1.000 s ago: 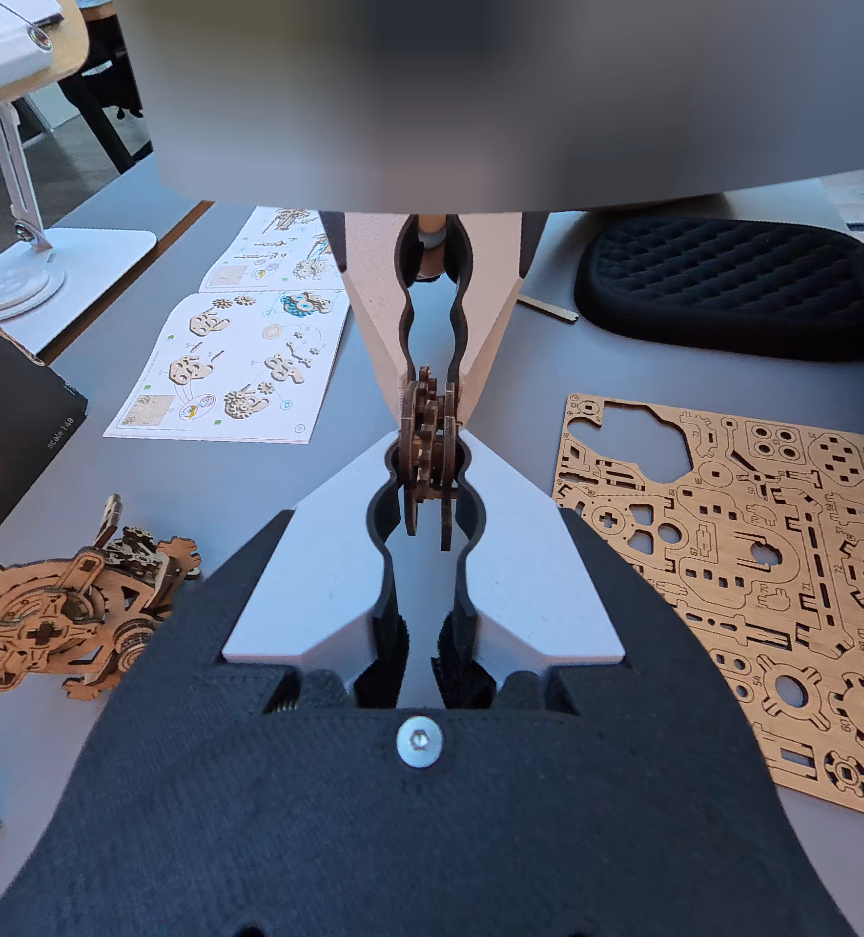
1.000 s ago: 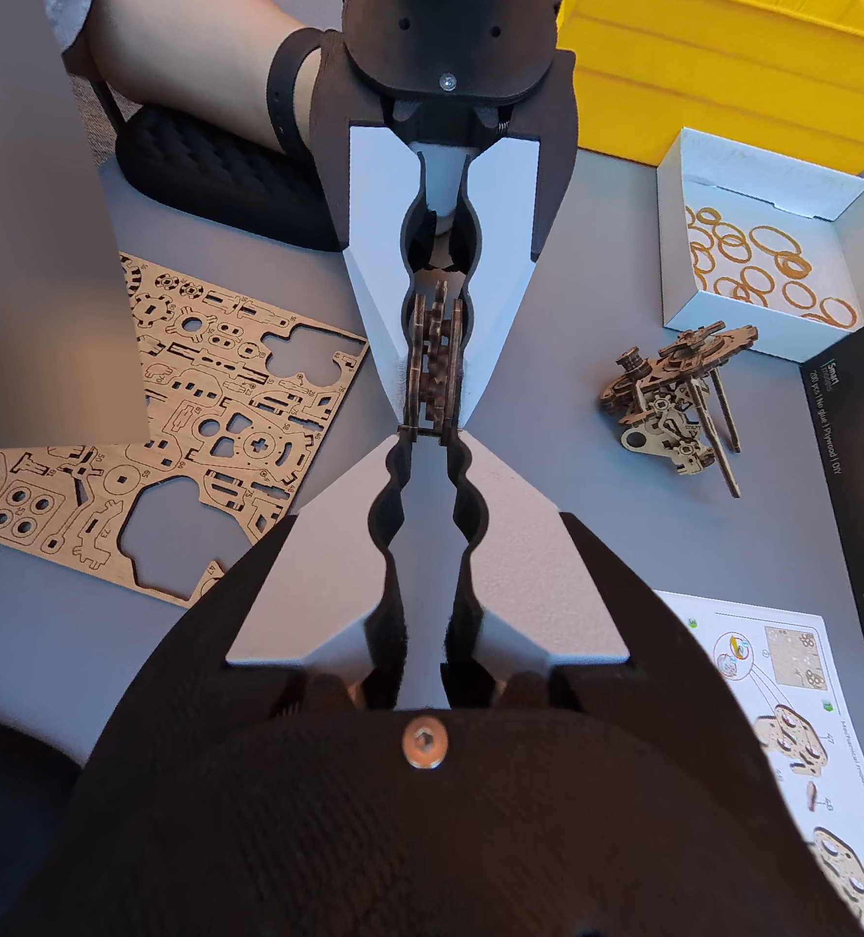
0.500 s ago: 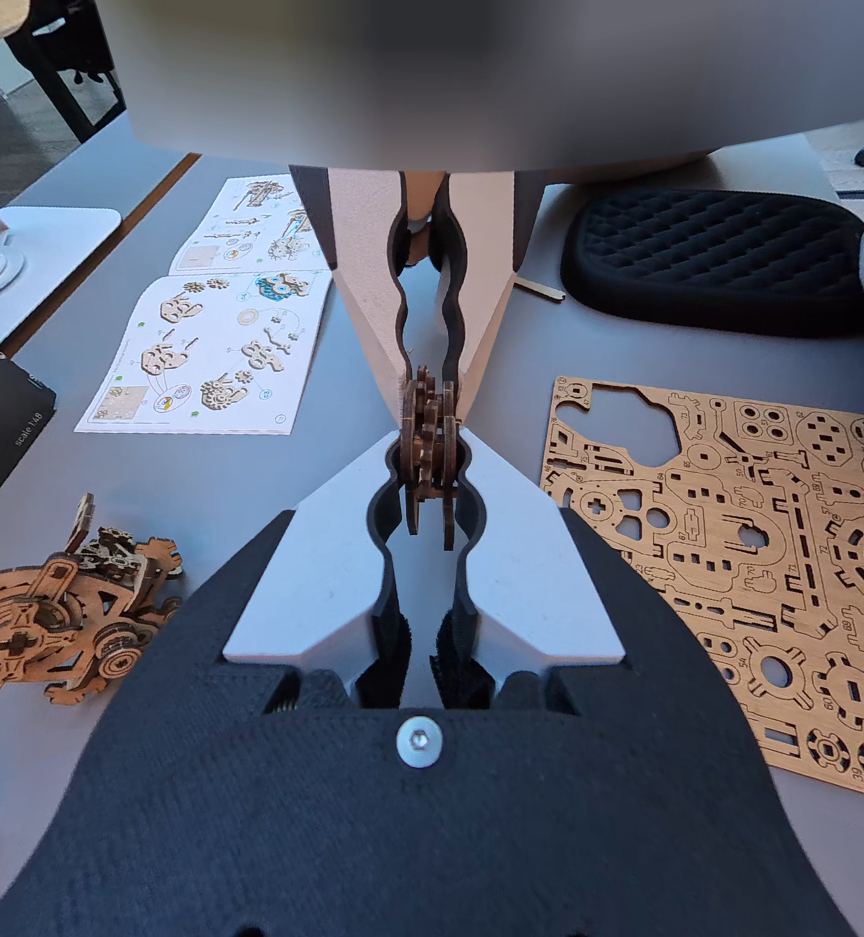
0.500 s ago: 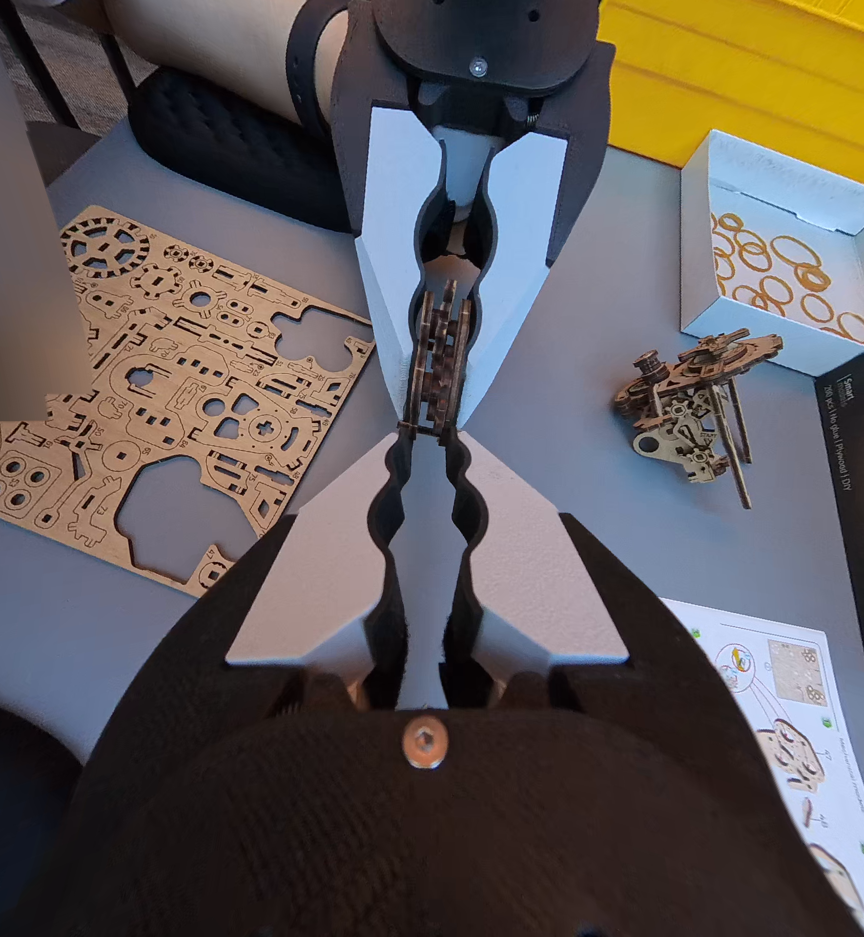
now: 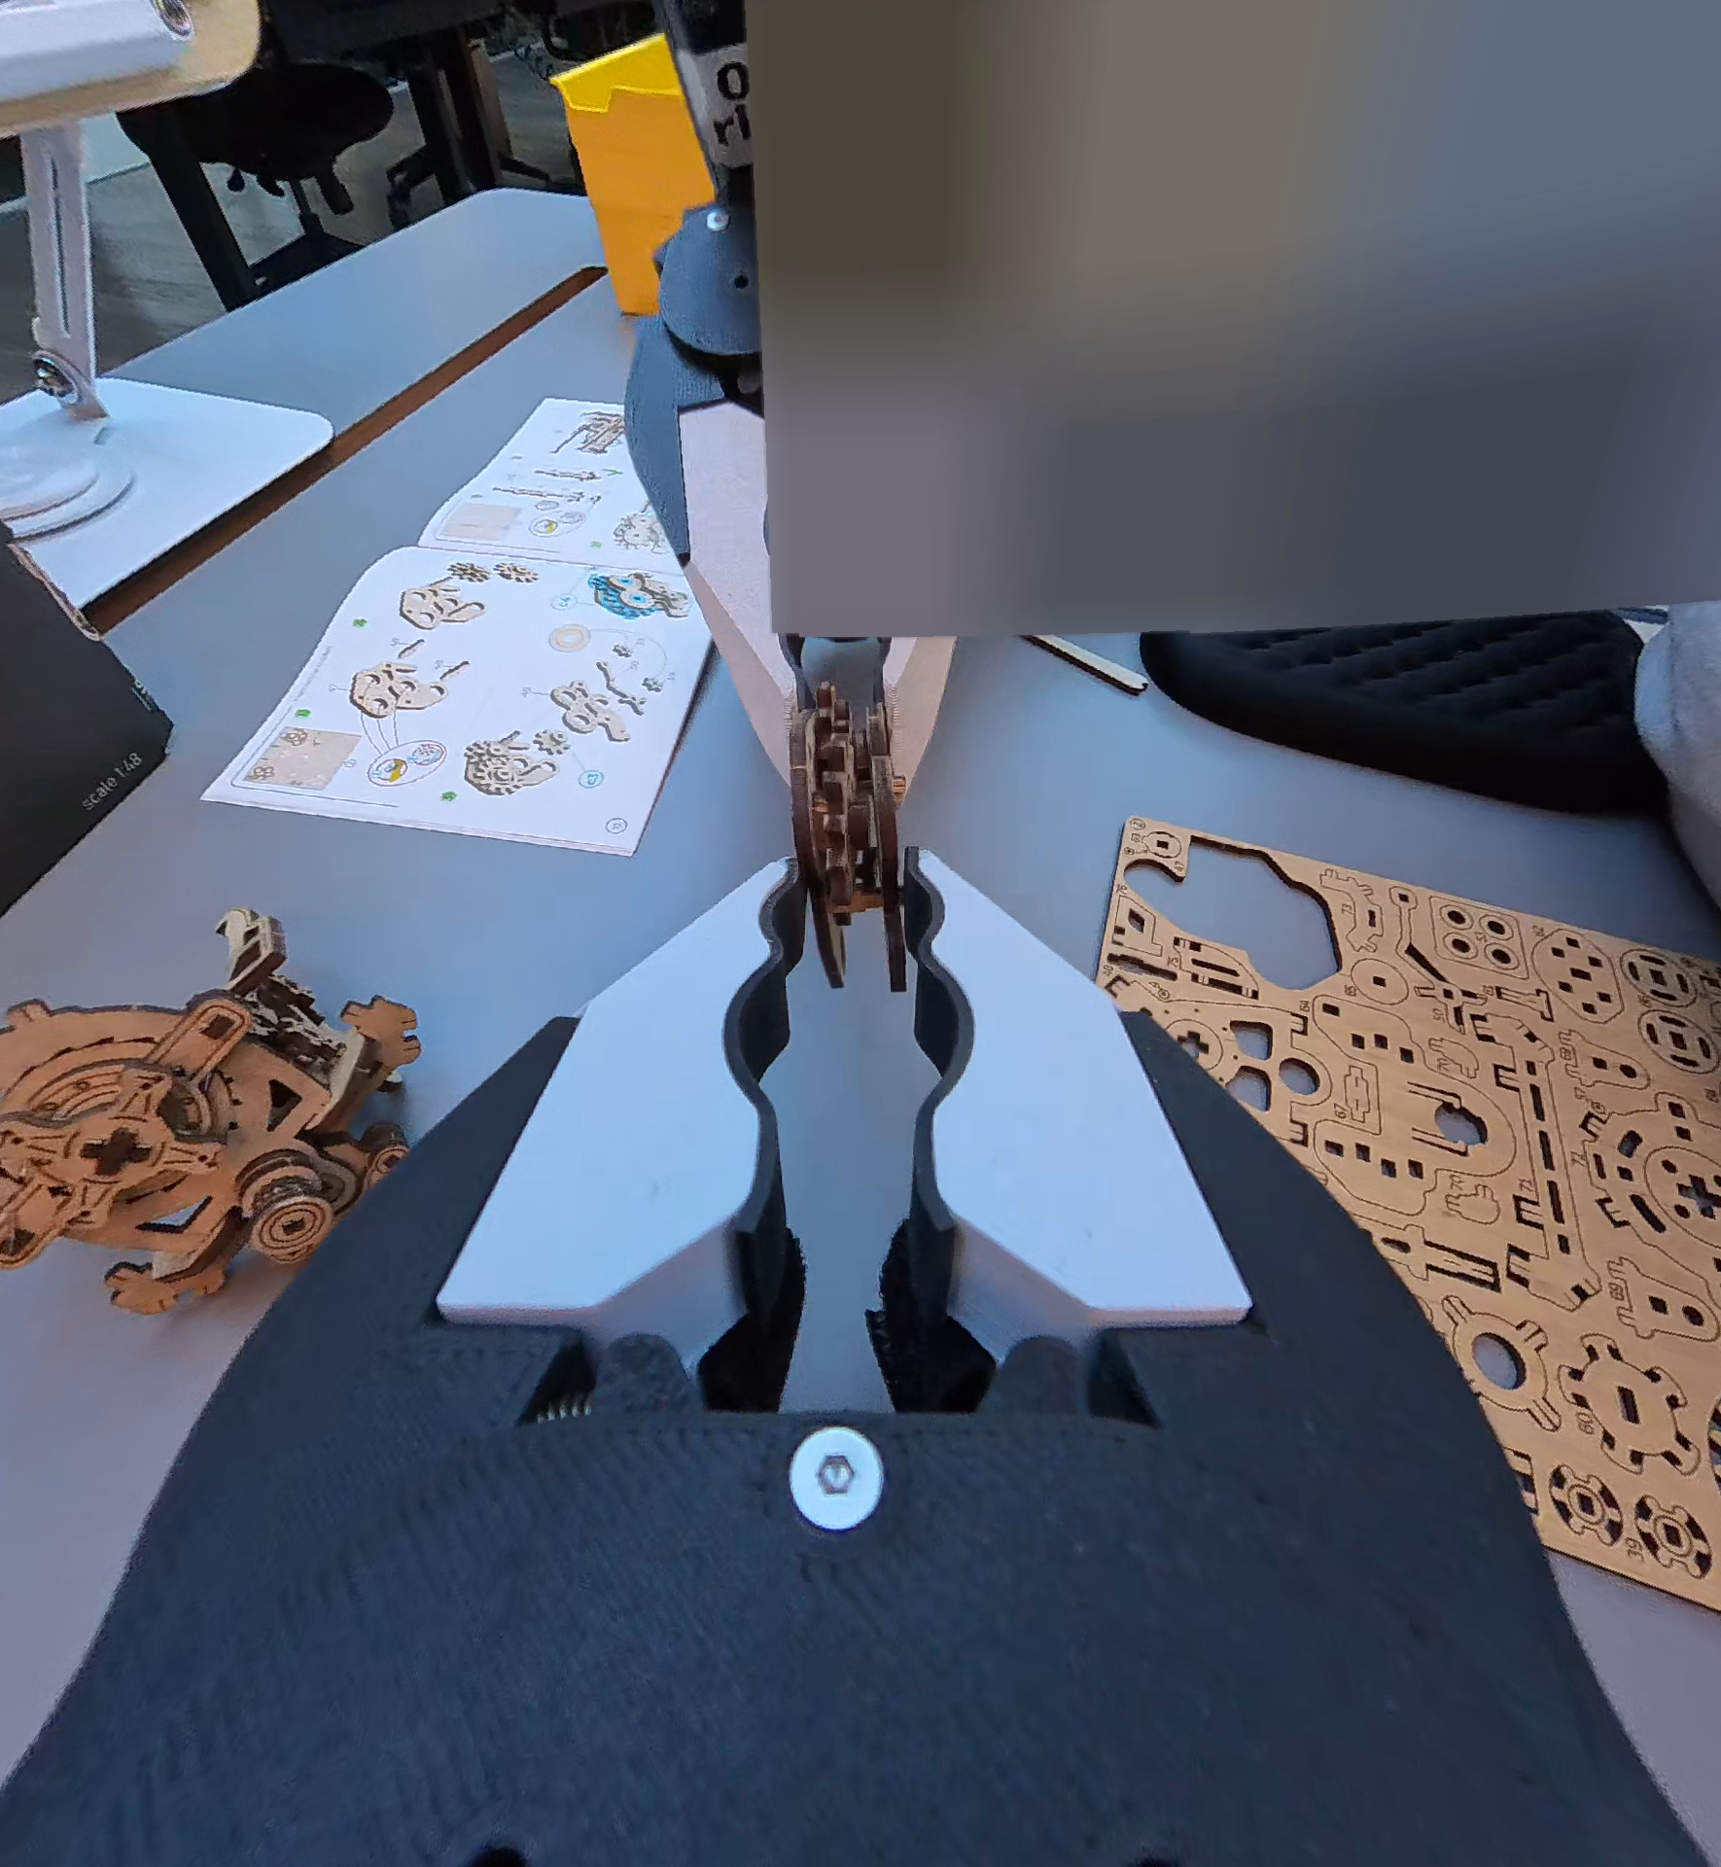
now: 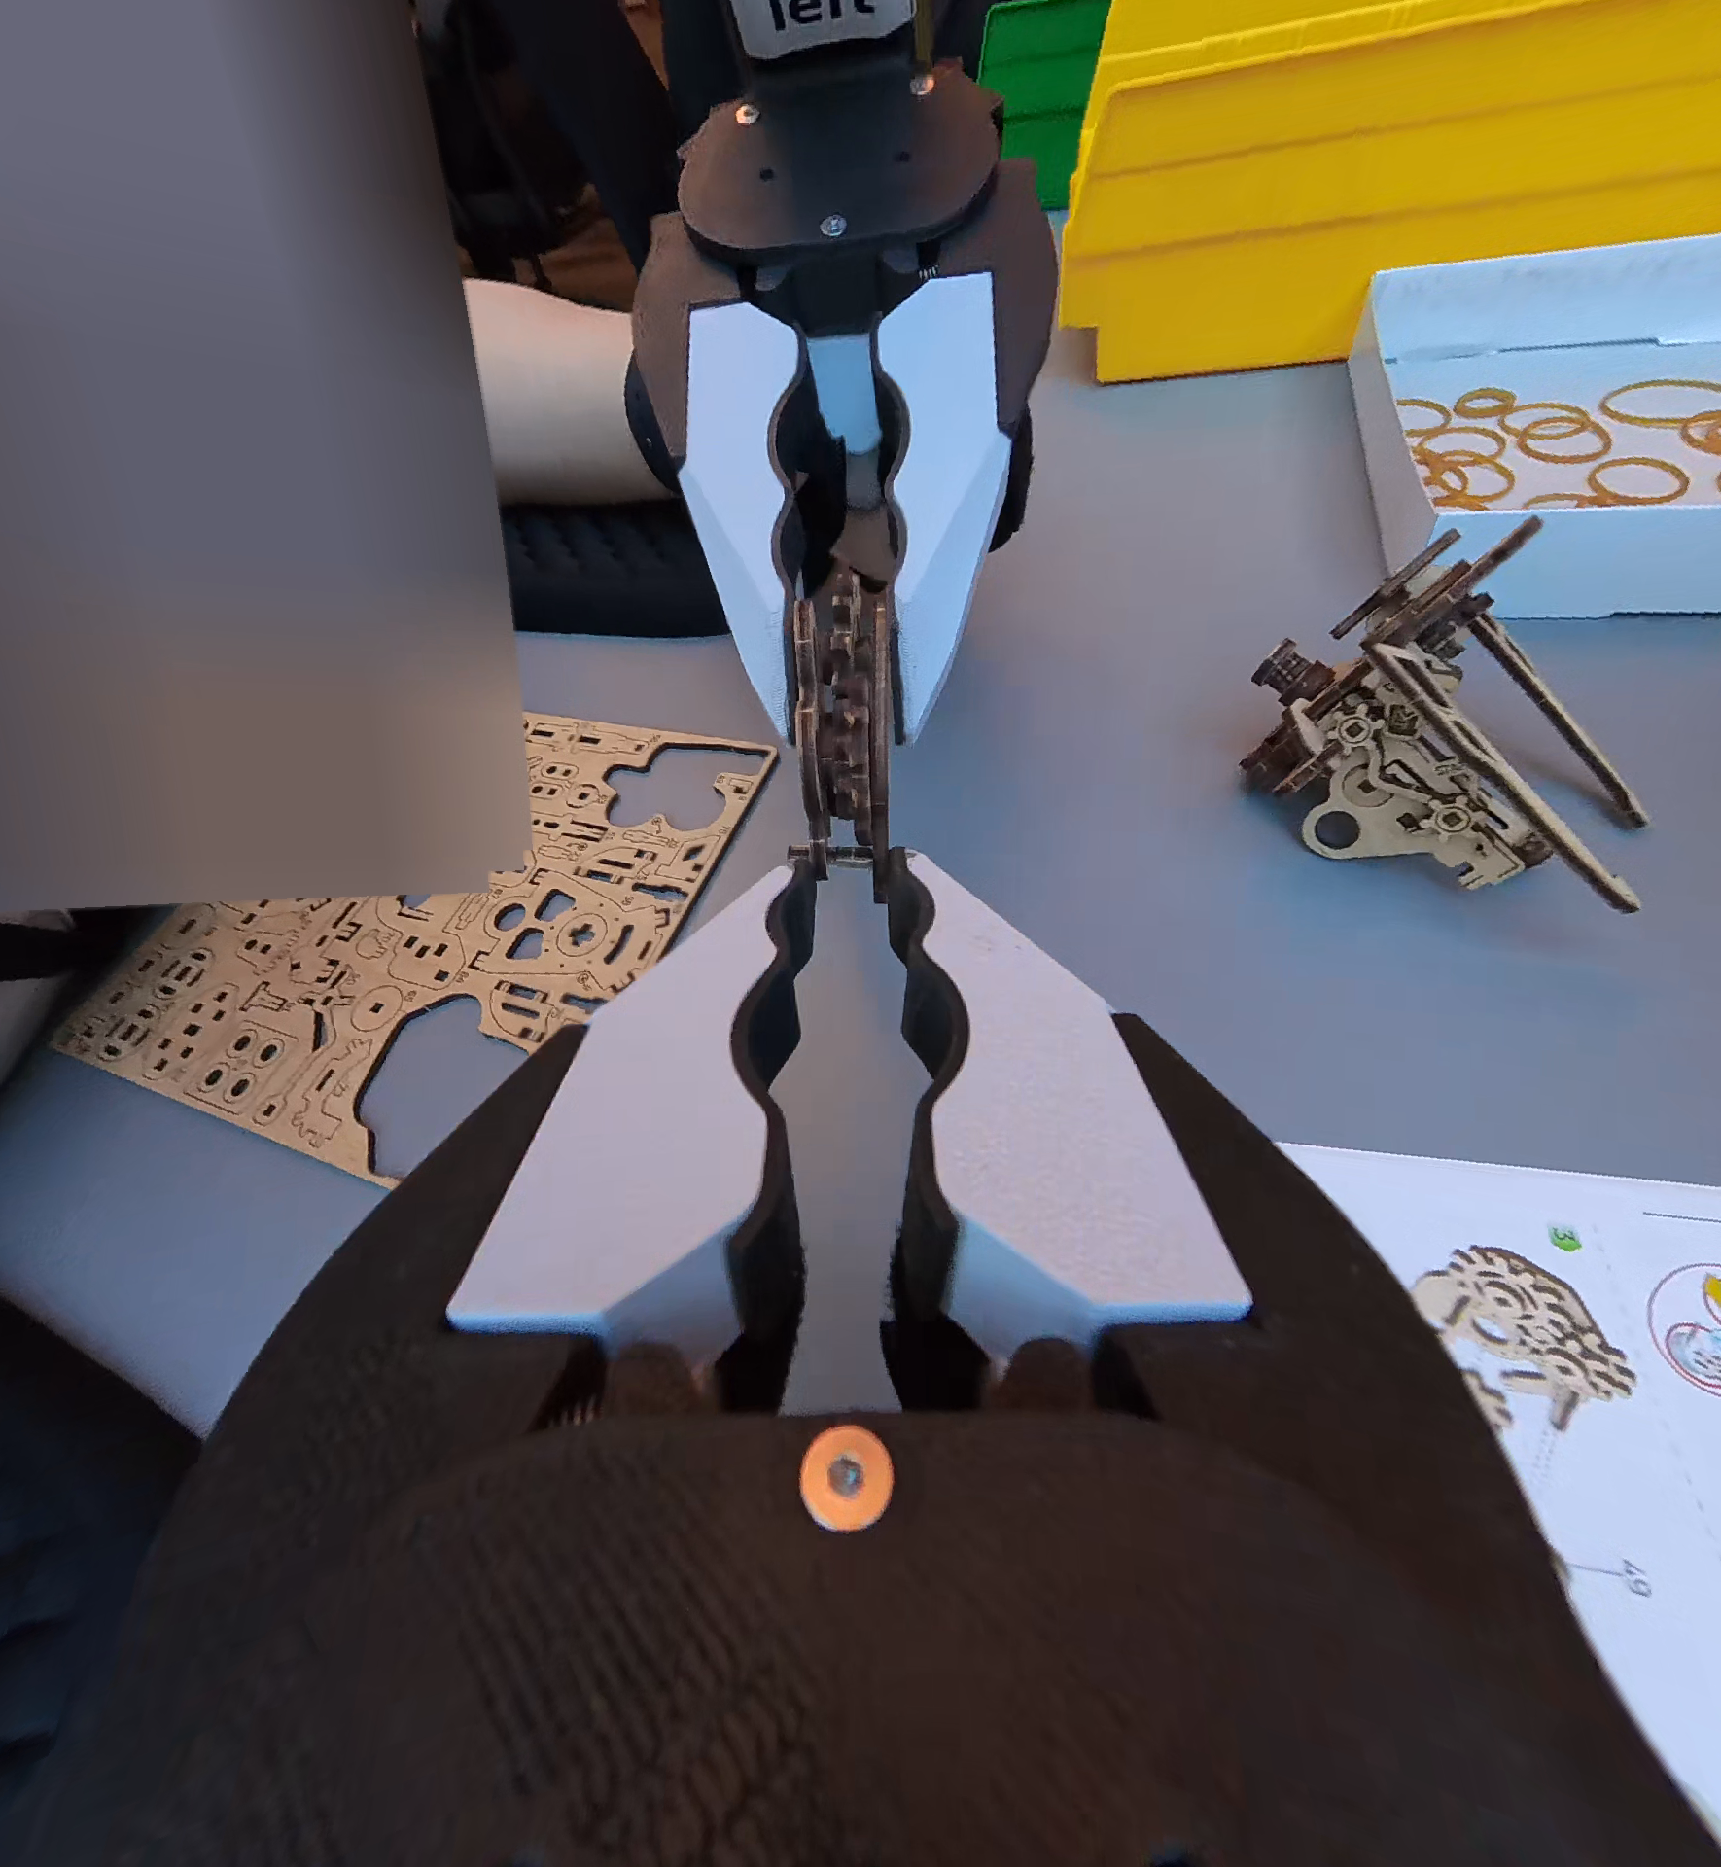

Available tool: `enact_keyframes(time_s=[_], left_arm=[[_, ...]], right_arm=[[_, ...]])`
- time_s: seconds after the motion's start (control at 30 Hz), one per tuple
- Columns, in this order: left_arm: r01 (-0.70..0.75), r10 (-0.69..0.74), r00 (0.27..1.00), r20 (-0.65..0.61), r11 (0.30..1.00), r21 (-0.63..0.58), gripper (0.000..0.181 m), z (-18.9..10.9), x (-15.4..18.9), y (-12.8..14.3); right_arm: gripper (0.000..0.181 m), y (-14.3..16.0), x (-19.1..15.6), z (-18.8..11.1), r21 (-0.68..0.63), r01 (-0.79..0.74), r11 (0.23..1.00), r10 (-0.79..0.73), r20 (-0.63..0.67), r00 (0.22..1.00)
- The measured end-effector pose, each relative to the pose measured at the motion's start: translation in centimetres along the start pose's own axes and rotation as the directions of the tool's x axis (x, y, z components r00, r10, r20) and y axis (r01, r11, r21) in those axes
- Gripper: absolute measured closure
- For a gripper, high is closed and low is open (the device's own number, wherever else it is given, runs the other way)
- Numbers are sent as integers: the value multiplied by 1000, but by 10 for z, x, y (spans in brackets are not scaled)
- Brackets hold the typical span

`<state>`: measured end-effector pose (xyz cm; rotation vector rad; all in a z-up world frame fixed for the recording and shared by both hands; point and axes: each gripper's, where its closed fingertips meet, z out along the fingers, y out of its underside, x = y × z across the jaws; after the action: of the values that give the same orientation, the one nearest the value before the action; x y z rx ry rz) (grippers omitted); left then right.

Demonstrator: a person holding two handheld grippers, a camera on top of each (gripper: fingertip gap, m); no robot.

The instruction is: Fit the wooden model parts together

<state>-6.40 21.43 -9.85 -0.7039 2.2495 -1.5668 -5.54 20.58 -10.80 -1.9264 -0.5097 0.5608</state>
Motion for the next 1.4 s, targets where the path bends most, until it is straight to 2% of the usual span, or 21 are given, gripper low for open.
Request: enact_keyframes(time_s=[0.17,0.37,0.43,0.5,0.73,0.83,1.0,1.07,1.17,1.3,1.4], left_arm=[[68,-67,997,-43,998,18,168,-3,1,-3],[336,-332,935,-126,942,10,168,-1,-5,1],[395,-388,909,-153,919,17,168,0,-6,1],[425,-417,894,-166,905,16,168,0,-6,1],[474,-474,869,-143,880,-39,168,3,-9,13],[510,-513,843,-163,858,-62,168,5,-7,16],[418,-427,899,-99,903,-102,168,10,-6,22],[382,-393,916,-77,916,-125,168,12,-5,25],[336,-349,934,-79,931,-142,168,15,1,24],[194,-201,979,-21,962,-192,168,18,3,29],[178,-183,983,-11,968,-175,168,17,4,26]], right_arm=[[168,2,-2,4,13,-67,998,66,52,996],[167,4,2,3,41,-176,984,171,106,980],[159,3,5,2,48,-192,980,187,101,977],[149,3,8,1,50,-210,976,205,99,974],[142,8,11,0,20,-246,969,243,105,964],[143,-1,14,-1,68,-318,946,308,124,943],[143,-4,7,12,54,-312,949,303,127,944],[150,-11,6,14,84,-249,965,241,93,966],[166,-6,8,19,32,-138,990,138,16,990],[167,-1,3,19,0,-112,994,112,32,993],[167,-4,2,17,20,-61,998,60,11,998]])
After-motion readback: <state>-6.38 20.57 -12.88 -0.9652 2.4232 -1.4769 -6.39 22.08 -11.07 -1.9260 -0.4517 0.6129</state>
